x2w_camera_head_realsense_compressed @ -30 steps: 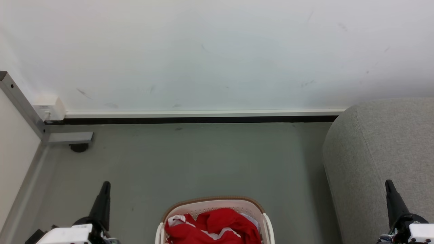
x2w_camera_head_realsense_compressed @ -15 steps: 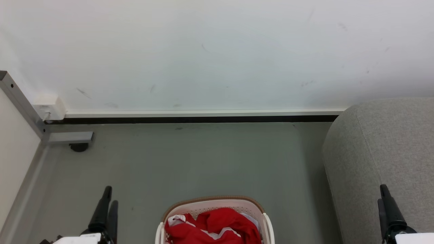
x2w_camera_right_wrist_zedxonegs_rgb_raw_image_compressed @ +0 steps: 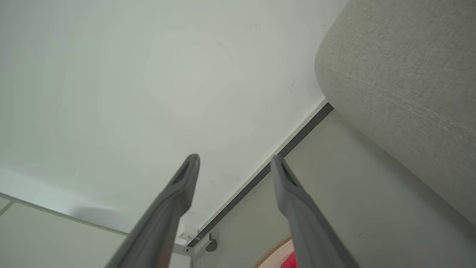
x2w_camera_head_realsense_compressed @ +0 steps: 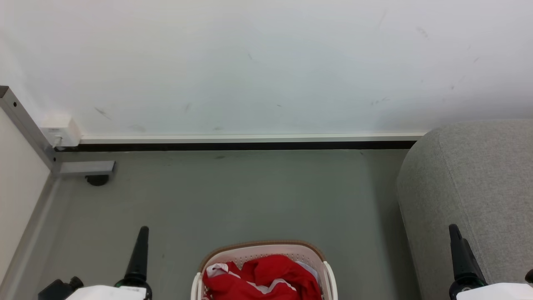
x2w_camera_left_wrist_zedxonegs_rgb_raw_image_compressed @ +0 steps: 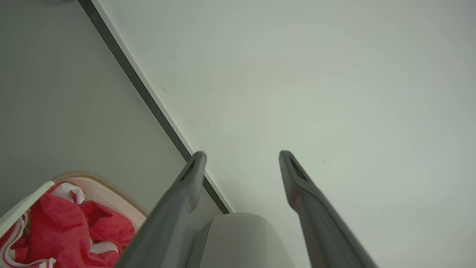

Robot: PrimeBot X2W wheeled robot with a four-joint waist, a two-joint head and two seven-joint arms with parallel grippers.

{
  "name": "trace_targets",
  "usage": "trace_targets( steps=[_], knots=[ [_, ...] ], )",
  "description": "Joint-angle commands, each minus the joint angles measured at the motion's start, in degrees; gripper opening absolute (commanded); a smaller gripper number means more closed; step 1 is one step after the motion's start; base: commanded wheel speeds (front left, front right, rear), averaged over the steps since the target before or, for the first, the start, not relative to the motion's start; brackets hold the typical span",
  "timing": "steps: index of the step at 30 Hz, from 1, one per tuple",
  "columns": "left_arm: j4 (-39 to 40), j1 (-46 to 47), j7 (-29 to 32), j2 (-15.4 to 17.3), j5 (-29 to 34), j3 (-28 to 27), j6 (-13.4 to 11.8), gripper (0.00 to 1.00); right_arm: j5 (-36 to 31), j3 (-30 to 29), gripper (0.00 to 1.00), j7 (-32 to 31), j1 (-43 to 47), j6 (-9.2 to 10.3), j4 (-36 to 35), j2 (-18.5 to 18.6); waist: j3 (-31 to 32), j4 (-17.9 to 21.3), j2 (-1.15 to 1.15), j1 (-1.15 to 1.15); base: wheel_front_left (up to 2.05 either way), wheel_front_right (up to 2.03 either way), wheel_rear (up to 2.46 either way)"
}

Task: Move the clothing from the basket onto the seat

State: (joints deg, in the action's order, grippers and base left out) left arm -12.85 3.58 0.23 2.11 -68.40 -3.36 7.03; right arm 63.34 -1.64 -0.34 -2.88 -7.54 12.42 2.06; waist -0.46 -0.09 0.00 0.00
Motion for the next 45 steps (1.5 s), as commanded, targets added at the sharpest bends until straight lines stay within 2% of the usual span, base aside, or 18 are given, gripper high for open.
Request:
trace_targets(
  steps=[1, 11, 23, 45],
  knots=[
    [1.16, 0.37, -0.63, 0.47, 2.88, 0.23, -0.17, 1.00, -2.70, 0.40, 1.00, 0.75, -0.32, 0.02, -1.12, 0.61, -0.02, -0.02, 0.00, 0.00, 0.00, 0.00, 0.00],
    [2.54, -0.24, -2.85, 0.54, 14.30, 1.54, -0.79, 1.00, -12.16, 1.57, 1.00, 2.95, 0.06, 0.03, -1.05, 0.63, -0.01, -0.21, 0.00, 0.00, 0.00, 0.00, 0.00],
    [3.11, -0.80, -5.17, 0.84, 25.05, 2.50, -1.45, 1.00, -22.16, 2.60, 1.00, 5.28, 0.39, 0.04, -0.79, 0.73, -0.02, -0.24, 0.00, 0.00, 0.00, 0.00, 0.00],
    [4.25, -1.64, -8.85, 2.01, 40.49, 3.61, -3.01, 1.00, -35.91, 3.14, 1.00, 8.98, 0.87, 0.05, 0.73, 0.85, -0.06, -0.23, 0.00, 0.00, 0.00, 0.00, 0.00]
  ],
)
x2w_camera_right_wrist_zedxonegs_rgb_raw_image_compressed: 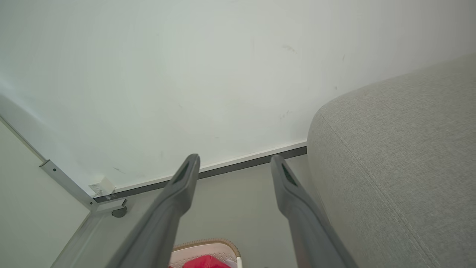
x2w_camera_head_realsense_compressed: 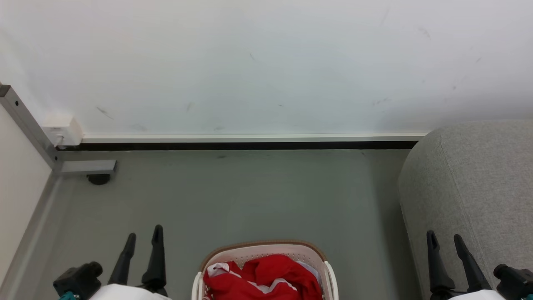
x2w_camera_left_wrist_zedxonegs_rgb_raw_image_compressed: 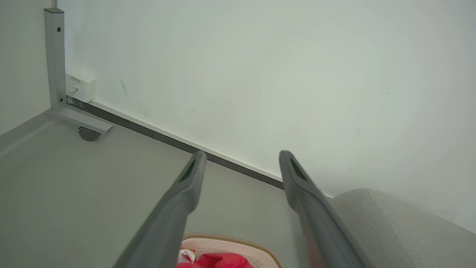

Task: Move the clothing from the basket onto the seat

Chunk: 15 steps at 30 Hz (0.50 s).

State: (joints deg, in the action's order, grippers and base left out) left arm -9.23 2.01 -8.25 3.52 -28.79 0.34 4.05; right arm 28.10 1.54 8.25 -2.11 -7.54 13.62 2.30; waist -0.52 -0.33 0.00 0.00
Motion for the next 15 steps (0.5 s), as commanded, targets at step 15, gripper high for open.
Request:
trace_targets(
  steps=[15],
  knots=[
    [0.59, -1.08, -2.56, 1.69, 10.08, 0.98, -1.26, 1.00, -6.53, 0.29, 1.00, 2.56, 0.63, 0.07, 0.39, 0.68, 0.07, 0.24, 0.00, 0.00, 0.00, 0.00, 0.00]
  ],
)
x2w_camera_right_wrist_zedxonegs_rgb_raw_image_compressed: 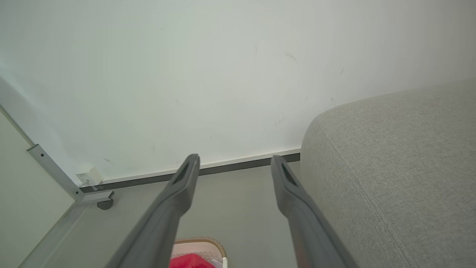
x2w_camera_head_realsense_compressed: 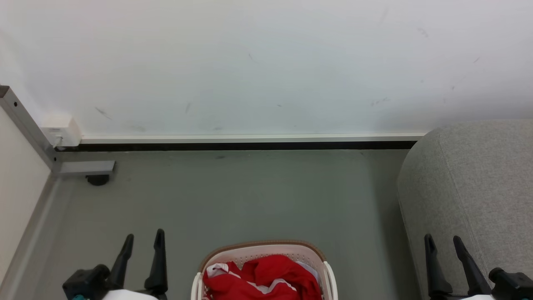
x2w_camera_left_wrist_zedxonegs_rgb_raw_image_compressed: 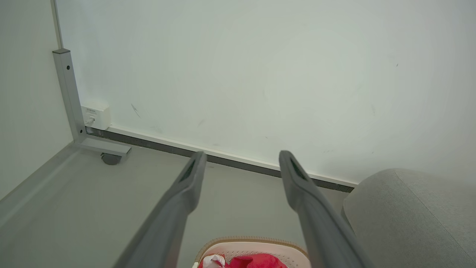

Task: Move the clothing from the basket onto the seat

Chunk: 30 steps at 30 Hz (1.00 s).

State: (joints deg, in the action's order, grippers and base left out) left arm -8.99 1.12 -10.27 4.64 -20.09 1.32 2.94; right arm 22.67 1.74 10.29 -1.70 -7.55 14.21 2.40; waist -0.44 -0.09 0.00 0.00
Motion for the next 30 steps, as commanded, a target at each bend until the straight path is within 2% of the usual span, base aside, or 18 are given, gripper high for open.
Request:
trace_targets(
  steps=[1, 15, 30],
  knots=[
    [0.28, -0.24, -0.68, 0.64, 1.82, 0.06, -0.21, 1.00, -1.21, 0.12, 1.00, 0.61, 0.26, 0.08, -0.13, 0.58, -0.02, 0.02, 0.00, 0.00, 0.00, 0.00, 0.00],
    [-1.14, -1.11, -2.37, 1.19, 8.58, 0.51, -0.43, 1.00, -4.93, 0.26, 1.00, 2.33, 0.83, 0.09, 1.30, 0.61, 0.05, -0.10, 0.00, 0.00, 0.00, 0.00, 0.00],
    [-3.09, -1.59, -4.08, 0.59, 14.01, -0.63, 1.06, 1.00, -7.42, 0.94, 1.00, 4.06, 1.16, 0.11, 3.16, 0.66, 0.05, -0.04, 0.00, 0.00, 0.00, 0.00, 0.00]
  ],
)
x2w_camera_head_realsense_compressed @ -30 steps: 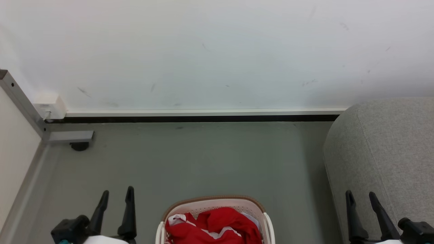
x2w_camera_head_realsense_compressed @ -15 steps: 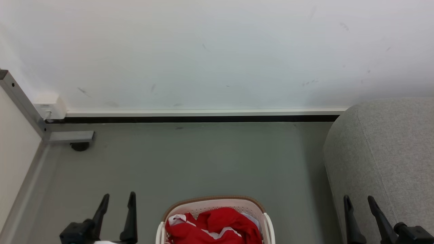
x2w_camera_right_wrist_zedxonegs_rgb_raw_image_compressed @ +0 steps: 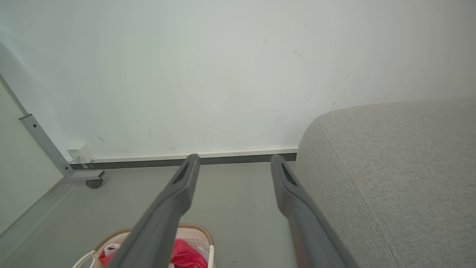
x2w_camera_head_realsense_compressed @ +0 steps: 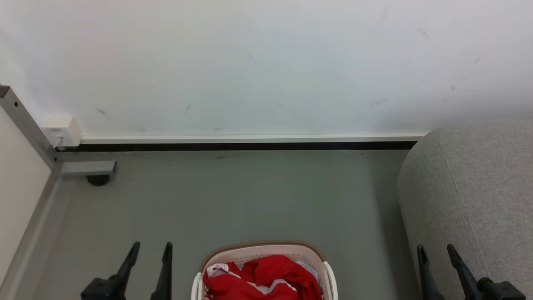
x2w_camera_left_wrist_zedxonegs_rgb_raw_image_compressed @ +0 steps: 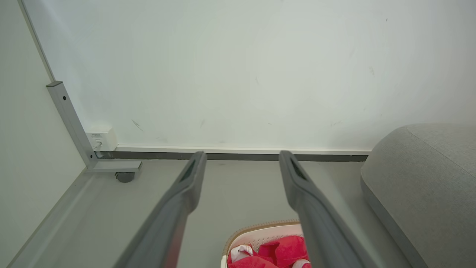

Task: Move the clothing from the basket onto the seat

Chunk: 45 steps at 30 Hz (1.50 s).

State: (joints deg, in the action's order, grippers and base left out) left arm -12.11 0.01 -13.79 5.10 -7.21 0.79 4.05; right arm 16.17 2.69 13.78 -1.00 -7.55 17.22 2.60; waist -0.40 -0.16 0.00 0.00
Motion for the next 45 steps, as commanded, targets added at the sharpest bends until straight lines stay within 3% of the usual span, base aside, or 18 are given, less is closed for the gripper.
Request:
trace_targets(
  steps=[1, 10, 31, 36, 45],
  knots=[
    [-0.02, -0.55, -0.59, 0.09, 1.62, -0.11, 0.07, 1.00, -1.23, 0.03, 1.00, 0.59, 0.50, 0.11, 0.22, 0.47, 0.01, 0.04, 0.00, 0.00, 0.00, 0.00, 0.00],
    [-0.40, -0.89, -1.46, -0.23, 5.59, -0.55, 0.67, 1.00, -3.44, 0.60, 1.00, 1.55, 0.39, 0.11, 0.82, 0.49, -0.12, 0.41, 0.00, 0.00, 0.00, 0.00, 0.00],
    [-2.90, 3.20, -1.39, 1.12, 6.37, 0.06, 2.33, 1.00, 0.66, 2.86, 1.00, 1.38, -2.42, 0.12, -0.58, 0.45, -5.63, 4.55, 0.00, 0.00, 0.00, 0.00, 0.00],
    [-6.86, 8.15, -1.38, 3.32, 7.78, 3.36, 2.88, 1.00, 2.06, 3.69, 1.00, 1.38, -4.79, 0.12, -1.94, 0.41, -10.01, 6.85, 0.00, 0.00, 0.00, 0.00, 0.00],
    [-23.14, 19.92, -1.38, 6.49, 10.02, 12.85, 3.29, 1.00, 3.40, 5.53, 1.00, 1.37, -8.47, 0.12, -4.48, 0.39, -18.03, 11.04, 0.00, 0.00, 0.00, 0.00, 0.00]
  ],
)
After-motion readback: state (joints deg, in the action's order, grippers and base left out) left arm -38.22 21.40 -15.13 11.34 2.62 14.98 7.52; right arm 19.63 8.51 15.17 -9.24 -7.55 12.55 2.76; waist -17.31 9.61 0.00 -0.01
